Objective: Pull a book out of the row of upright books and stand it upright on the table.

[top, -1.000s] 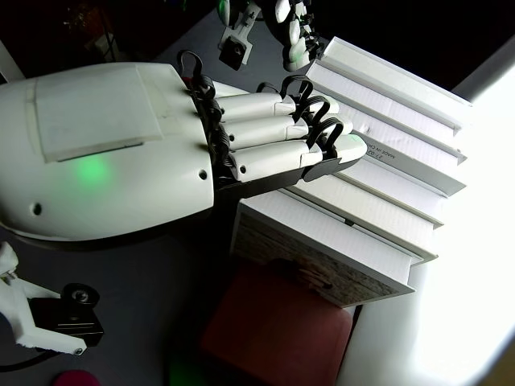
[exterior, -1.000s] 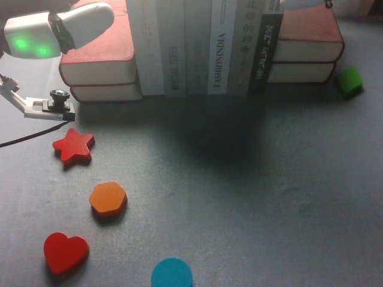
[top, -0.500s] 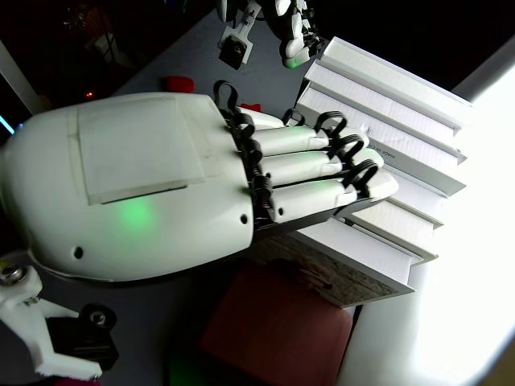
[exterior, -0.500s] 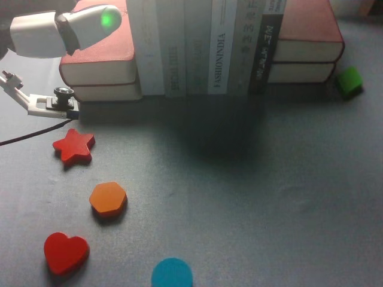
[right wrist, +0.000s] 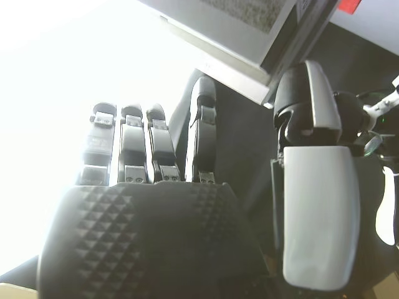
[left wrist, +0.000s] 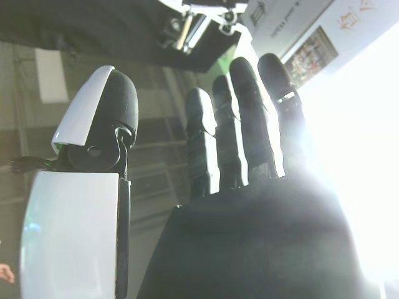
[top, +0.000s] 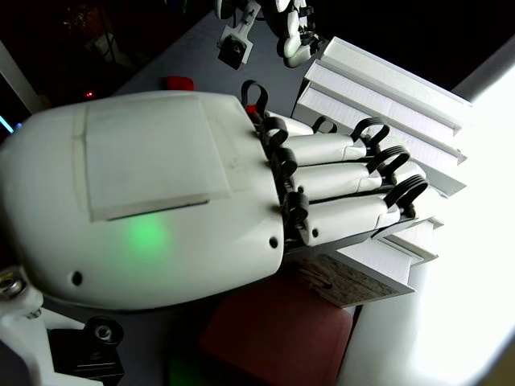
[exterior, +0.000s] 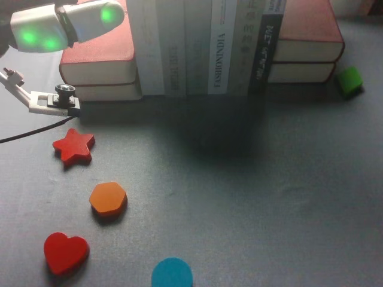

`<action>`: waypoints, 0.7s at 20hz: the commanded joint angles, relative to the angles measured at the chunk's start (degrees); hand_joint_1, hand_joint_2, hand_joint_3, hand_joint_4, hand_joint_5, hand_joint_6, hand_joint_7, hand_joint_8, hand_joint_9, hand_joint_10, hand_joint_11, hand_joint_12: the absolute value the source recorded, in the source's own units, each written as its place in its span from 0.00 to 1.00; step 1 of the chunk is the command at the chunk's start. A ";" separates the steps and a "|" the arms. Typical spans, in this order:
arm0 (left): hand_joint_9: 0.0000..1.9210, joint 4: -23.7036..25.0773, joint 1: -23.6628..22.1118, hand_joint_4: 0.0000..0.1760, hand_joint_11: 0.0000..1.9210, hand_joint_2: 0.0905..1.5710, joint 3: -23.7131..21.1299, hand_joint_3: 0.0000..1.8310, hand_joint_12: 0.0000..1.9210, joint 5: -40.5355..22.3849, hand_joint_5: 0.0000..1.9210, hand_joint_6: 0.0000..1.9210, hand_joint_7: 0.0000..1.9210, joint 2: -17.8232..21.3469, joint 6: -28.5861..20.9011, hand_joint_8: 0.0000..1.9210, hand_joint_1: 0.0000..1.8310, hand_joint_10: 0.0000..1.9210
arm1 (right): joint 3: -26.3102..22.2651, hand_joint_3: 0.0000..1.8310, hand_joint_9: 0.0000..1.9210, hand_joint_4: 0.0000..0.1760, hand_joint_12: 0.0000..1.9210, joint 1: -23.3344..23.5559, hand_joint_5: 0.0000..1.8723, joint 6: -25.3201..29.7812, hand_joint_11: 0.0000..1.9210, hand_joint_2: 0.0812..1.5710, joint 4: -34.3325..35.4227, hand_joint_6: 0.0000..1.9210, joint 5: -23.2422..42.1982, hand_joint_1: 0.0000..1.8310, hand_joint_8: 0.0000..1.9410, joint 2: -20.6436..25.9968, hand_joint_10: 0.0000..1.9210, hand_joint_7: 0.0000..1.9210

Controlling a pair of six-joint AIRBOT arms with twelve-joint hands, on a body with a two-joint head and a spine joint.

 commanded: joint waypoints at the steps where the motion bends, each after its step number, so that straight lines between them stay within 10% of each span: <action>1: 0.19 -3.25 -0.74 0.16 0.00 0.73 -0.09 0.07 0.61 -5.88 0.24 0.00 0.21 -0.36 -0.50 0.00 0.58 0.17 | 0.24 0.00 0.00 0.92 0.00 0.85 0.25 -0.03 0.00 0.64 2.48 0.00 2.64 0.43 0.00 -0.18 0.00 0.00; 5: 0.19 -3.23 -0.71 0.28 0.00 0.72 -0.13 0.06 0.58 -5.83 0.26 0.01 0.22 -0.32 -0.50 0.00 0.56 0.16 | 0.49 0.00 0.00 0.99 0.00 0.85 0.25 -0.02 0.00 0.63 2.49 0.00 2.62 0.43 0.00 -1.27 0.00 0.00; 11: 0.18 -3.24 -0.72 0.18 0.00 0.73 -0.17 0.06 0.59 -5.76 0.25 0.00 0.22 -0.42 -0.50 0.00 0.56 0.15 | 0.91 0.00 0.00 0.82 0.00 0.85 0.23 -0.05 0.00 0.65 2.87 0.00 2.63 0.42 0.00 -2.10 0.00 0.00; 14: 0.18 -3.23 -0.85 0.17 0.00 0.74 -0.24 0.07 0.59 -6.01 0.24 0.00 0.20 -0.22 -0.50 0.00 0.57 0.15 | 1.80 0.00 0.00 1.00 0.00 0.39 0.23 -0.05 0.00 0.65 3.40 0.00 2.63 0.40 0.00 -2.94 0.00 0.00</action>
